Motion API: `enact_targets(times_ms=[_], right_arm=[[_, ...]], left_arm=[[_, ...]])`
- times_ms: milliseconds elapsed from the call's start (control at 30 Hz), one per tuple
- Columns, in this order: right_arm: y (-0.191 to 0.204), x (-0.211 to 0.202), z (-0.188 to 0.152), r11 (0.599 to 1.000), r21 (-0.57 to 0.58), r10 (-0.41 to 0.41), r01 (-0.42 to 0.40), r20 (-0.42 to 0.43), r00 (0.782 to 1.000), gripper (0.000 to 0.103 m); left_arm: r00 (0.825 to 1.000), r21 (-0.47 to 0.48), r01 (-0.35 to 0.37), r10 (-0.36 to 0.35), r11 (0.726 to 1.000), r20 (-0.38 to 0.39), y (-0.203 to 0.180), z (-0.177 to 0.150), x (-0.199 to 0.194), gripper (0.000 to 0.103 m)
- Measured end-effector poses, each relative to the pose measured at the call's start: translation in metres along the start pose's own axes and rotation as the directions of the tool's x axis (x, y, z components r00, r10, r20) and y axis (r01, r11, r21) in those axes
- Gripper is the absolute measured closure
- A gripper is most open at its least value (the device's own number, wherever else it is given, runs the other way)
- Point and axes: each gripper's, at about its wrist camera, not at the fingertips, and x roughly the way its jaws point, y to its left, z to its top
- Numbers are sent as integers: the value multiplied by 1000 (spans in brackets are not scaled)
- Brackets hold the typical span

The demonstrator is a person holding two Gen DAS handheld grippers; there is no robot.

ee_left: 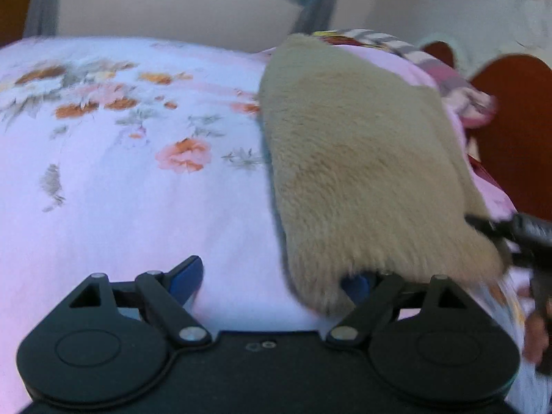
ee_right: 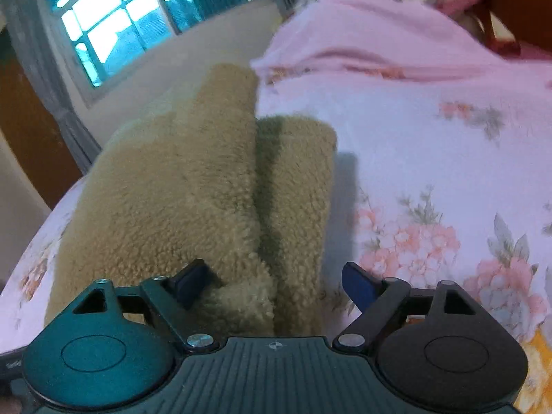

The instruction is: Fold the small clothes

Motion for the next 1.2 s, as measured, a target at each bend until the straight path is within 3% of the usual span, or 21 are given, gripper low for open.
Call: enact_targets(times_ms=[33,100,167,200,267,333,467,500,533,567,600,767,1200], right_arm=[[2,-5,3,1000,-15,-1,1,15,1000,19],[5,-19,14,999,-35,15,-13,70,997,23],[13,-29,31,997,-74,31,-21,142,989,36],[21,-28,41,995,-102,37,-20,161,986,42],[42,-16,63,986,-168,48,-19,169,985,64],[66,4,83,968,-249,56,-16,153,987,67],[88,49,104,929,-369,17,29,121,992,67],[82,67,103,921,-382,-40,69,85,996,67],[71,94,96,920,-381,-109,95,-14,994,67],[60,112,88,926,-365,-127,98,-57,990,67],[51,114,82,928,-359,-117,102,-21,993,67],[54,107,76,925,-361,-122,122,24,992,66],[56,94,80,918,-374,-122,129,41,992,63]], left_arm=[[999,-18,31,-31,999,9,10,-1,-11,17],[998,-88,13,-8,996,61,34,1,-33,20],[991,-146,10,9,989,135,52,24,-44,19],[988,-139,13,8,990,153,53,39,-40,19],[985,-98,1,16,995,171,42,77,-22,19],[987,-57,6,4,998,163,31,111,7,19],[993,72,0,-8,997,116,-11,145,65,19],[997,117,-10,1,993,82,-23,143,78,17],[999,158,-33,28,987,36,-34,140,98,17],[999,159,-41,38,987,18,-38,135,111,16],[999,141,-43,42,989,14,-39,132,118,16],[996,154,-75,68,985,49,-44,126,111,16],[990,196,-137,129,971,56,-52,142,92,19]])
